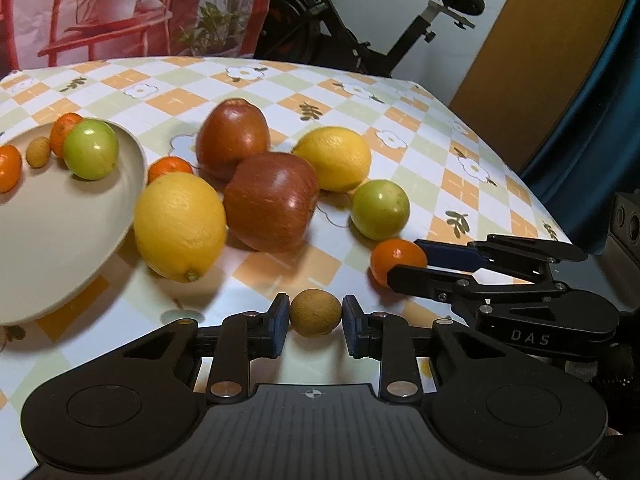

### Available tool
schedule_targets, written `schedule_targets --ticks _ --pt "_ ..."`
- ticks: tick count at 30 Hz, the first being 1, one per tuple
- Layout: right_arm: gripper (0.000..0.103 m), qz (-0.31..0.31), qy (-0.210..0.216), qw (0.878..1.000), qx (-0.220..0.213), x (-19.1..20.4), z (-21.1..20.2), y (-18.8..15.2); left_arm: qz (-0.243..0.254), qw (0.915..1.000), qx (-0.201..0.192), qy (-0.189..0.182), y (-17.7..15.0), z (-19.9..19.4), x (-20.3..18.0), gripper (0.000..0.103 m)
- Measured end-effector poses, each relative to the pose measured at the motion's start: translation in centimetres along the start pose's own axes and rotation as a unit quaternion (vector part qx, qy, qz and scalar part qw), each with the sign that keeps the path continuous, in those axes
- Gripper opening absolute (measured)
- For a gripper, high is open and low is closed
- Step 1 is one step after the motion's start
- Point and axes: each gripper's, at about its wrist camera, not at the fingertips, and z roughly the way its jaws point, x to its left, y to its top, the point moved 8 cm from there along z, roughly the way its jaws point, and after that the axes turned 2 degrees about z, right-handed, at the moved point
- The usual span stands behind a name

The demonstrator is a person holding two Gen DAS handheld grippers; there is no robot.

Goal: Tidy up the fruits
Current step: 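Grasp a tangerine with the right tool while the left tool grasps a small brown kiwi, then carry the kiwi to the plate and open the left tool while the right tool releases the tangerine there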

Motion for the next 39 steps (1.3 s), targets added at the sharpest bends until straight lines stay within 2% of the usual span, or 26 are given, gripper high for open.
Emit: schedule_targets --ticks 16,30,39 --pt "0.034 0.000 0.008 1.000 -0.006 0.8 -0.6 1.0 0.005 0.9976 -0.047 0.051 1.4 -2.7 1.3 0.030" --pt "0.034 -0.033 0.026 0.999 -0.024 3.8 -1.0 6.4 -0.011 0.9918 -0.095 0.084 2.9 -6.2 4.0 0.030" --pt "0.034 -0.084 0.042 0.995 -0.020 7.3 2.1 10.8 -0.034 0.9833 -0.122 0.130 4.5 -9.1 9.3 0.030"
